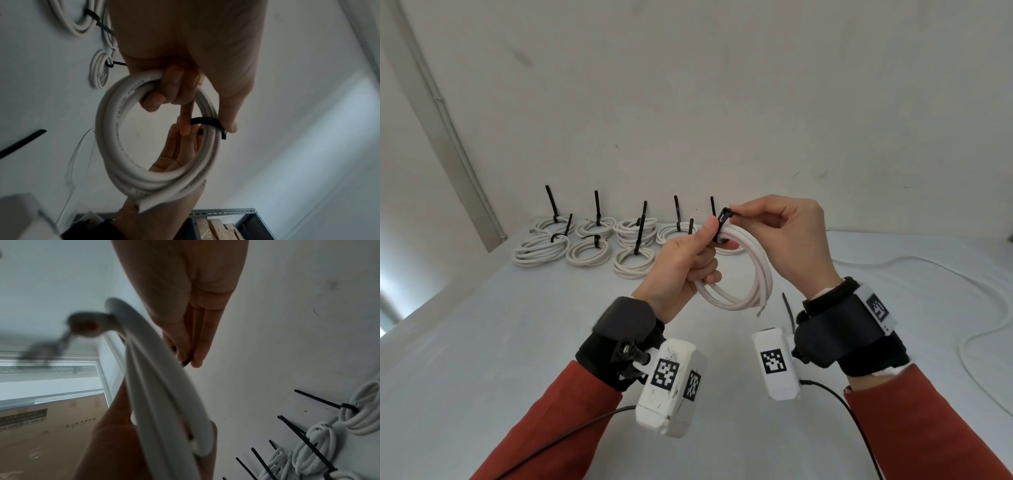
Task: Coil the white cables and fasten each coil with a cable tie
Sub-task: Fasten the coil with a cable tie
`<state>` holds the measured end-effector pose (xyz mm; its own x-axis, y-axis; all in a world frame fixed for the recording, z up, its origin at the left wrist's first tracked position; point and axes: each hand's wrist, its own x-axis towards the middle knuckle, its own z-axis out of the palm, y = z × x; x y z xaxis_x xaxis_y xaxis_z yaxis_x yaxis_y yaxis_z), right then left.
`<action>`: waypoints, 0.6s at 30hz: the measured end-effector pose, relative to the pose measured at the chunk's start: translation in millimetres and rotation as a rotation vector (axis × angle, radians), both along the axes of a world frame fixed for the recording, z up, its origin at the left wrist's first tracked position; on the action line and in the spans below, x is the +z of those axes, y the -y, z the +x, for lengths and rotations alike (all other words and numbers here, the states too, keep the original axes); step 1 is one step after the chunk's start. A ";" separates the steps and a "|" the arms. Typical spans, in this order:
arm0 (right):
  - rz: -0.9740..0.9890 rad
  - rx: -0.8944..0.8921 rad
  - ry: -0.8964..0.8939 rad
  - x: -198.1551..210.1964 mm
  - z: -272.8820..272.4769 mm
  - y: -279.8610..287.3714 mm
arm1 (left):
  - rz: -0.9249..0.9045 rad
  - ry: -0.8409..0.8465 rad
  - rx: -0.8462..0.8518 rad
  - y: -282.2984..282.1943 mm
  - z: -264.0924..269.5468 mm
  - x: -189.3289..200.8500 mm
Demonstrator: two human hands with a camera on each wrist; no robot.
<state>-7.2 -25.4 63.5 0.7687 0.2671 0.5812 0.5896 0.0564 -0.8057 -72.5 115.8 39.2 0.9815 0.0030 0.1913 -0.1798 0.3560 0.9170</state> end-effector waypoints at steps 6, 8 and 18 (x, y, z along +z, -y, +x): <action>-0.015 -0.010 0.151 -2.1 1.8 1.0 | 0.008 -0.013 0.054 1.1 0.0 1.3; -0.040 -0.018 0.234 -3.1 3.0 1.0 | 0.019 -0.022 0.091 2.3 -0.7 2.5; -0.017 -0.070 0.445 -3.9 0.4 -1.4 | 0.038 0.010 0.190 4.9 -4.9 7.4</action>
